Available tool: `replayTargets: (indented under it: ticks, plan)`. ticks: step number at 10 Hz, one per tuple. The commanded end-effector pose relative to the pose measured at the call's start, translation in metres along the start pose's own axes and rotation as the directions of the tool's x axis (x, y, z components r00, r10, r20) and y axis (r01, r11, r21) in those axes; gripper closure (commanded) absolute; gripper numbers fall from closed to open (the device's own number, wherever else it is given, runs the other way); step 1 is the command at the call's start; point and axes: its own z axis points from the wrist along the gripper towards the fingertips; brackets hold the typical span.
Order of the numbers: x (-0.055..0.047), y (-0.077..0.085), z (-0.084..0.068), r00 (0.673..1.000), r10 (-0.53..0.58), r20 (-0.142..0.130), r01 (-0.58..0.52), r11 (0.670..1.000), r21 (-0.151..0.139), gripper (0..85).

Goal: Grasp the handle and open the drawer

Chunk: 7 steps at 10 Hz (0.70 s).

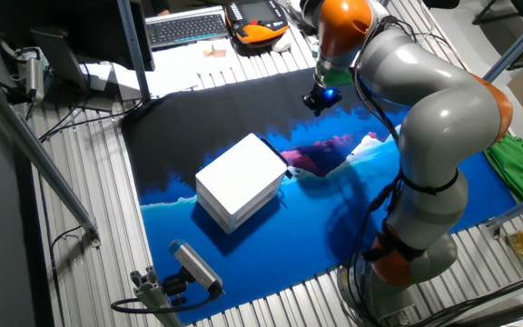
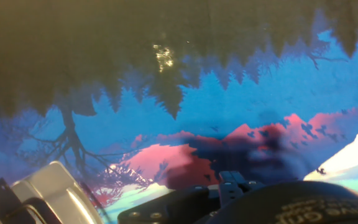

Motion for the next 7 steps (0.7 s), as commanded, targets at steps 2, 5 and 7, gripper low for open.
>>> replayTargets:
  ticks: [2, 5, 7]
  plan:
    - [0.0003, 0.0011, 0.0010, 0.998, -0.056, 0.008, 0.056, 0.998, -0.001, 85.0]
    - [0.0004, 0.0016, 0.0010, 0.996, -0.084, 0.000, 0.084, 0.996, -0.012, 85.0]
    - [0.0002, 0.0017, 0.0009, 0.997, -0.079, -0.011, 0.079, 0.997, -0.014, 85.0]
